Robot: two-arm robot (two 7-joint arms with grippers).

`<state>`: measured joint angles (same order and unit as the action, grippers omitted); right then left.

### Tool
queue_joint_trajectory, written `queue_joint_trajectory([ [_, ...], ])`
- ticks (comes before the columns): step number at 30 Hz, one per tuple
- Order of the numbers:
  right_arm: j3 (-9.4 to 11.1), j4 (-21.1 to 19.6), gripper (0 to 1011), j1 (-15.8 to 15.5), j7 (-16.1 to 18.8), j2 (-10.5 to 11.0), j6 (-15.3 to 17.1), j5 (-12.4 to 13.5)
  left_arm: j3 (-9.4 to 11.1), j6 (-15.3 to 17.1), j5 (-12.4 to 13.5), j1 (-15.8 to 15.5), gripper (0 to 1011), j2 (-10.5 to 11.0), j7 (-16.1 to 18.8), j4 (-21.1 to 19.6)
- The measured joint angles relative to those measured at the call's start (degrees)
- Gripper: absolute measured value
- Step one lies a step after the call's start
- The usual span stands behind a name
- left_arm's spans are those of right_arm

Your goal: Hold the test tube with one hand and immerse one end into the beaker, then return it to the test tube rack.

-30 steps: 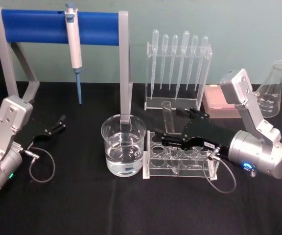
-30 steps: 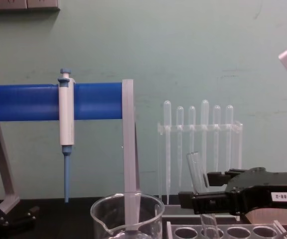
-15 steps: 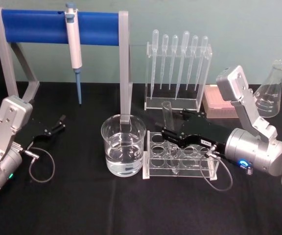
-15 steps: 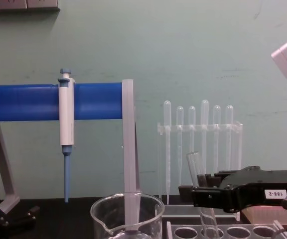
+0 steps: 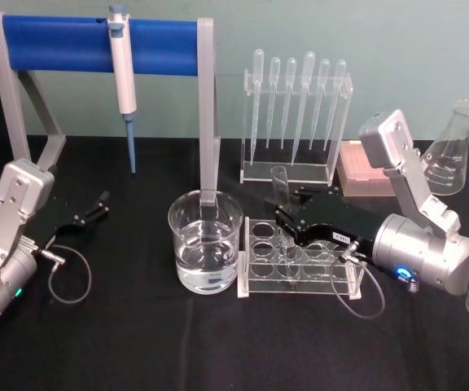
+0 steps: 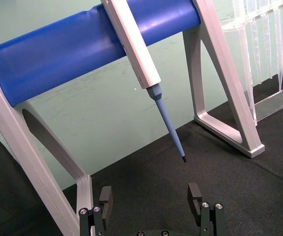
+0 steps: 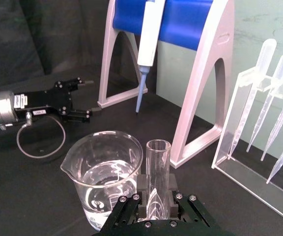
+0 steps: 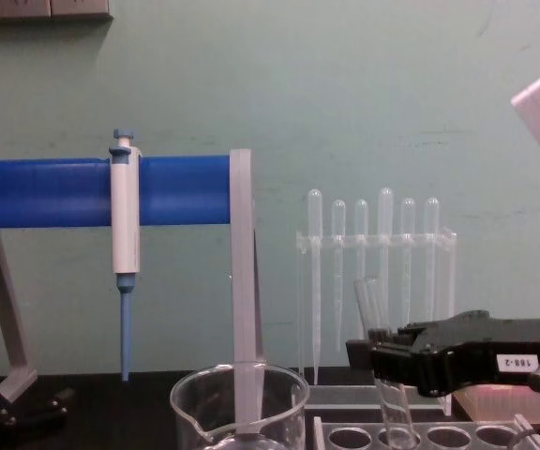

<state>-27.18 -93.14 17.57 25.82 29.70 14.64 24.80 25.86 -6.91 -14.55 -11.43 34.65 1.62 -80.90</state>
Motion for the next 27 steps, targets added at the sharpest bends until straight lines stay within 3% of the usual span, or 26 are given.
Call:
queue_joint_trajectory([
  [17,4.9,-7.8,225,-4.6,-2.0,1.1,-3.0,5.3,0.0,0.0,0.0,0.0,1000,0.0,0.0,0.0],
  [27,5.2,-9.2,225,-4.6,-3.0,1.6,-3.4,5.7,0.0,0.0,0.0,0.0,1000,0.0,0.0,0.0],
])
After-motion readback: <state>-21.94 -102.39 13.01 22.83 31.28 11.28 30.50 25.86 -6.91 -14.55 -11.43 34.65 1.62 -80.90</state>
